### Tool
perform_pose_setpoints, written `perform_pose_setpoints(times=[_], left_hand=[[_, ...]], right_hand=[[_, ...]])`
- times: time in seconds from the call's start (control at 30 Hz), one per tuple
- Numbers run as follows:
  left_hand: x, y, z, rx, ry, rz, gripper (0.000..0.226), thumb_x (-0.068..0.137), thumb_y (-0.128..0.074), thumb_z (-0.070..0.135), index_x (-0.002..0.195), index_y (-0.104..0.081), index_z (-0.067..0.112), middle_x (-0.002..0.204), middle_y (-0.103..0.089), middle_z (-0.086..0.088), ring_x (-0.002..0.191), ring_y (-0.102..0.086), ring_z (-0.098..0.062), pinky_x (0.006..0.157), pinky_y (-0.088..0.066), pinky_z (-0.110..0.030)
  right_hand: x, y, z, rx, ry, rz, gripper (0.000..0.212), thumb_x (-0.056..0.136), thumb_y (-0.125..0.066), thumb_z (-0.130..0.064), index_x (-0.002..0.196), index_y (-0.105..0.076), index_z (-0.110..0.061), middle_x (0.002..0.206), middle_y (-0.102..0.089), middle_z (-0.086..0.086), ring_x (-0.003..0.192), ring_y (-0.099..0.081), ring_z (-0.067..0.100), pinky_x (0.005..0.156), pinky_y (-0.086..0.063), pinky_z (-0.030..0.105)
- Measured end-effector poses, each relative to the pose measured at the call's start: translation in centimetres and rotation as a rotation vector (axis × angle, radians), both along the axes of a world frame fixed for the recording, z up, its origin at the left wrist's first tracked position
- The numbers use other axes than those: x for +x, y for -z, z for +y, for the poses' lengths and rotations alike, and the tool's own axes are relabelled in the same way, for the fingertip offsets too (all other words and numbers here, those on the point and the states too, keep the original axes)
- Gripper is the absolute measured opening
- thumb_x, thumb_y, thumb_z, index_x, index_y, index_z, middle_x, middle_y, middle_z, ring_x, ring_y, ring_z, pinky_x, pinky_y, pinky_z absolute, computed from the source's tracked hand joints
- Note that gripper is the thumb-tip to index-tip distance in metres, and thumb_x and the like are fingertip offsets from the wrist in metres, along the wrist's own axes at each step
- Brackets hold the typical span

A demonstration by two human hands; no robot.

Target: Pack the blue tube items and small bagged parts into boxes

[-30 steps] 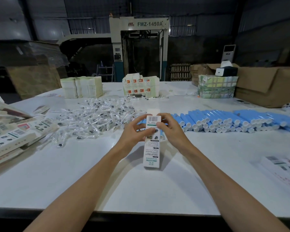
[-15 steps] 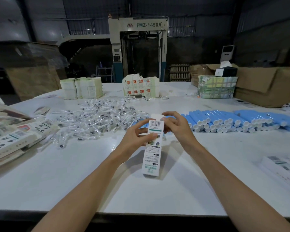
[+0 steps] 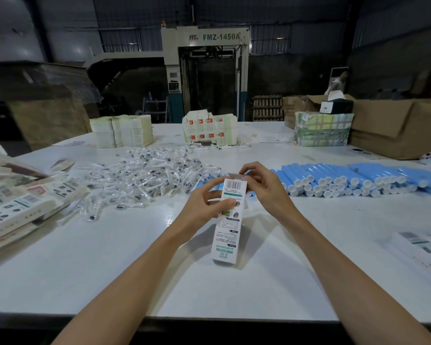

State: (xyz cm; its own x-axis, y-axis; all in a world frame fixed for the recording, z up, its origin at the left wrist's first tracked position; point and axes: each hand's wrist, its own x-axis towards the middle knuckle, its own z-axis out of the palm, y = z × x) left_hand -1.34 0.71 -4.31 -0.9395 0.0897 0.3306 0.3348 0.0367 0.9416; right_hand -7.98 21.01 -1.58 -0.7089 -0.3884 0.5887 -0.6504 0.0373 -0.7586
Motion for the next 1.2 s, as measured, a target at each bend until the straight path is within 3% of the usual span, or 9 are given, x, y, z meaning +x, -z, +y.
perform_pose_setpoints(times=[0.1, 0.27, 0.37, 0.6, 0.87, 1.2], left_hand=[[0.1, -0.2, 0.2, 0.001, -0.017, 0.019, 0.058, 0.094, -0.084, 0.022, 0.145, -0.060, 0.037, 0.123, -0.079, -0.005, 0.112, -0.077, -0.026, 0.081, -0.065, -0.038], [0.1, -0.4, 0.7, -0.038, -0.008, 0.049, 0.053, 0.093, -0.083, 0.025, 0.137, -0.063, 0.047, 0.122, -0.079, -0.003, 0.110, -0.078, -0.025, 0.081, -0.065, -0.036], [0.1, -0.4, 0.6, -0.044, -0.009, 0.047, 0.055, 0.089, -0.085, 0.032, 0.137, -0.063, 0.048, 0.121, -0.079, -0.004, 0.109, -0.078, -0.027, 0.083, -0.065, -0.037], [0.4, -0.5, 0.3, -0.056, -0.025, 0.062, 0.053, 0.092, -0.084, 0.032, 0.137, -0.060, 0.047, 0.121, -0.079, -0.005, 0.109, -0.078, -0.027, 0.085, -0.067, -0.041], [0.6, -0.7, 0.5, 0.001, -0.008, 0.041, 0.073, 0.082, -0.091, 0.034, 0.138, -0.045, 0.042, 0.123, -0.078, -0.008, 0.107, -0.078, -0.035, 0.079, -0.065, -0.041], [0.7, -0.5, 0.5, -0.066, 0.001, 0.079, 0.070, 0.094, -0.085, 0.017, 0.147, -0.053, 0.048, 0.122, -0.079, -0.006, 0.108, -0.078, -0.028, 0.079, -0.065, -0.036]], right_hand=[[0.4, -0.3, -0.3, -0.086, -0.021, -0.149, 0.016, 0.110, -0.053, -0.026, 0.108, -0.063, -0.014, 0.098, -0.077, 0.005, 0.096, -0.076, 0.022, 0.078, -0.062, 0.031], [0.9, -0.9, -0.9, -0.217, 0.087, -0.300, 0.021, 0.105, -0.062, -0.027, 0.098, -0.064, -0.008, 0.084, -0.079, 0.004, 0.077, -0.078, 0.019, 0.064, -0.058, 0.024], [1.1, -1.1, -1.0, -0.228, 0.110, -0.305, 0.016, 0.102, -0.066, -0.025, 0.100, -0.068, -0.009, 0.081, -0.079, 0.006, 0.073, -0.077, 0.019, 0.061, -0.057, 0.023], [1.6, -1.0, -0.7, -0.190, 0.001, -0.308, 0.014, 0.101, -0.068, -0.020, 0.096, -0.080, -0.013, 0.092, -0.081, 0.006, 0.087, -0.079, 0.021, 0.071, -0.061, 0.024], [1.3, -1.1, -0.3, -0.201, -0.013, -0.360, 0.014, 0.100, -0.069, -0.016, 0.100, -0.079, -0.006, 0.096, -0.081, 0.009, 0.090, -0.079, 0.024, 0.073, -0.061, 0.027], [0.6, -1.2, 0.6, -0.112, -0.082, -0.411, 0.016, 0.097, -0.068, -0.010, 0.098, -0.084, -0.012, 0.097, -0.080, 0.013, 0.092, -0.079, 0.025, 0.077, -0.064, 0.030]])
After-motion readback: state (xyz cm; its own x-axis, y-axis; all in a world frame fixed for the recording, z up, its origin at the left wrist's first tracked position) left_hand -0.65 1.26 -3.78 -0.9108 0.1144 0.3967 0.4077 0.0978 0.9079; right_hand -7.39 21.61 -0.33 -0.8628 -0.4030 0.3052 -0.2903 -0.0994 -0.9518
